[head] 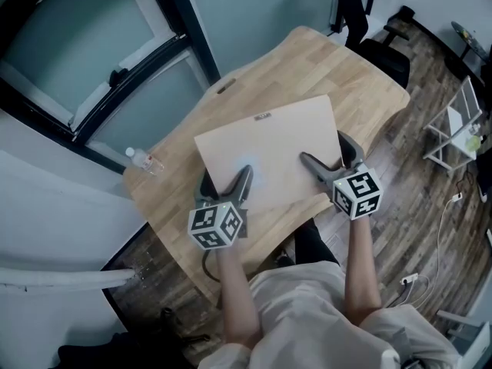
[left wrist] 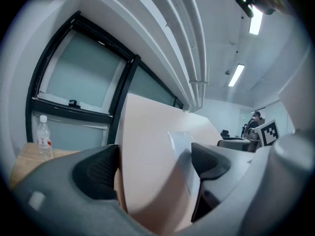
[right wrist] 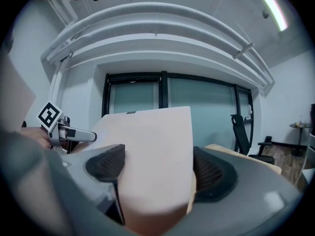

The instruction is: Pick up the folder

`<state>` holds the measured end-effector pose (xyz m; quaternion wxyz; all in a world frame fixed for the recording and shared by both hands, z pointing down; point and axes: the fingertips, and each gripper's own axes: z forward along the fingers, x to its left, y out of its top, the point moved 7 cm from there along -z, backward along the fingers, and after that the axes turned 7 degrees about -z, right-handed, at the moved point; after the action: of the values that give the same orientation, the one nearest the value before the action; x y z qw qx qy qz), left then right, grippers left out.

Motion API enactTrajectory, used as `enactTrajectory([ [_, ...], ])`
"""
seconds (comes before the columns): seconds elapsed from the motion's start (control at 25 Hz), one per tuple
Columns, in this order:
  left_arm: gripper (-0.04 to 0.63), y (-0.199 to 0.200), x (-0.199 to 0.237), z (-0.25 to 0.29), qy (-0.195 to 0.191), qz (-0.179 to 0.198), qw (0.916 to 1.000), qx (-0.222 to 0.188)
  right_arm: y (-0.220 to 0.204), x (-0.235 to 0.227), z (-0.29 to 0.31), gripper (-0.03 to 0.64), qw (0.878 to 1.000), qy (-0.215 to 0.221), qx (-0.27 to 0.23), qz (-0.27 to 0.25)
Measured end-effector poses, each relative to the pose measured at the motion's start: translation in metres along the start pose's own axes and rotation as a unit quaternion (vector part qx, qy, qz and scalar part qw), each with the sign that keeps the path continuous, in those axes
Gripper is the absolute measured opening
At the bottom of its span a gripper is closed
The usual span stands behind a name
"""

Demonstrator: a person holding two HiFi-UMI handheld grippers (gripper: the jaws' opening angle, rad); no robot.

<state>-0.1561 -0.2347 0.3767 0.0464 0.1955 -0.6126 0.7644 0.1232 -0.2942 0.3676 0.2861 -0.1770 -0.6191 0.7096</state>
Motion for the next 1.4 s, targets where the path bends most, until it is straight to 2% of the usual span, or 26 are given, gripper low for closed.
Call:
enactTrajectory([
  [0.32, 0.459, 0.040, -0.026, -0.015, -0.010, 0.050, 0.9974, -0.051, 0.036, -0.001, -0.022, 0.430, 0.997, -0.023, -0.066, -0.019],
  [0.52, 0.459, 0.049, -0.039, -0.020, -0.019, 0.057, 0.9958, -0.069, 0.050, -0.006, -0.036, 0.430, 0.995, -0.034, -0.085, -0.033],
  [0.72, 0.459, 0.047, -0.042, -0.019, -0.023, 0.052, 0.9959, -0.070, 0.052, -0.007, -0.040, 0.430, 0.995, -0.037, -0.081, -0.039],
  [1.4, 0.459, 0.043, -0.047, -0.010, -0.032, 0.063, 0.9955, -0.062, 0.043, -0.015, -0.045, 0.430, 0.997, -0.039, -0.069, -0.013],
])
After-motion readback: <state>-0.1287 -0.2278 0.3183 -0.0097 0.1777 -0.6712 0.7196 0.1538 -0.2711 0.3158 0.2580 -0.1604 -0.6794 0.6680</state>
